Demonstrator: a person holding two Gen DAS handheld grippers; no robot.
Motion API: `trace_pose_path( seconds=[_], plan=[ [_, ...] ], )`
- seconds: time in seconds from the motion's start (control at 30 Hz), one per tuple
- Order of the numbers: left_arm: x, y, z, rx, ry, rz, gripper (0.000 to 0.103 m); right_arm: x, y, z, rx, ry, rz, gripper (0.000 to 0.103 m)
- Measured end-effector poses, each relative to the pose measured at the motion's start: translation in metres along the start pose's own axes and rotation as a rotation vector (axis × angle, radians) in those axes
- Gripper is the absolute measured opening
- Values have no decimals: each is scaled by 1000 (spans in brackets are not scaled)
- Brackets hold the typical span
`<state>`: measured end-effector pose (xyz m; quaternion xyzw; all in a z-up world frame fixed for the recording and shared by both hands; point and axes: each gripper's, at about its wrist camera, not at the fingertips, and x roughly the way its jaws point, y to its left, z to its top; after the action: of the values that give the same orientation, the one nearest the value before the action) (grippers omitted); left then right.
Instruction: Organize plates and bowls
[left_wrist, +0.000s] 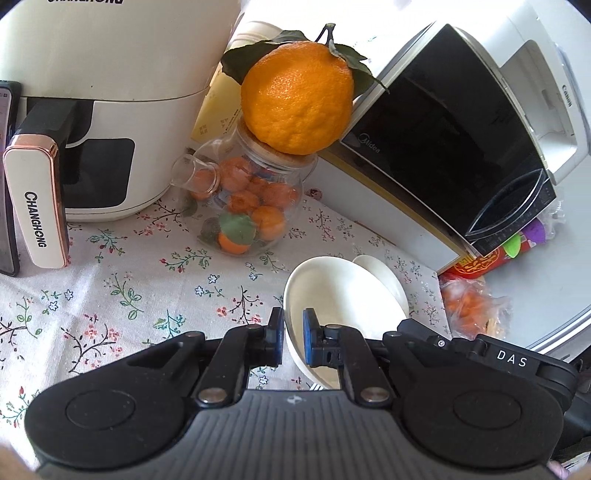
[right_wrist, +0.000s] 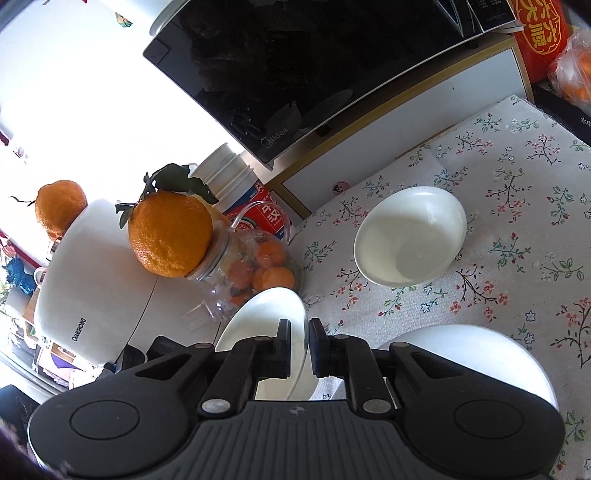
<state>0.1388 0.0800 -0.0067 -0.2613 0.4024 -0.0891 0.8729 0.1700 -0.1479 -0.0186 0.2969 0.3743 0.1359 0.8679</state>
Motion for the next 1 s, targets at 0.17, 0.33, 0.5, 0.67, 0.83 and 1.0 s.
trace_pose_path(
  seconds=[0.17,0.33,0.5,0.67,0.83,1.0],
  plan=[
    [-9,-1,-7,29,21,-25,9,-16,1,-3,-12,6,14,9],
    [-17,1,-17,40,53,-41,9,-27,4,-10,-46,15,15,9],
    [-25,2,-23,67,71,-41,9,-35,6,-19,-66,34,11,9],
    [-36,10,-31,94,94,-46,9,-38,9,-30,-89,65,10,9],
    [-48,23,-37,110,106,-39,9,-38,17,-43,-123,105,22,9],
    [-58,39,-39,111,116,-14,9,-35,31,-57,-170,141,31,9]
  ],
)
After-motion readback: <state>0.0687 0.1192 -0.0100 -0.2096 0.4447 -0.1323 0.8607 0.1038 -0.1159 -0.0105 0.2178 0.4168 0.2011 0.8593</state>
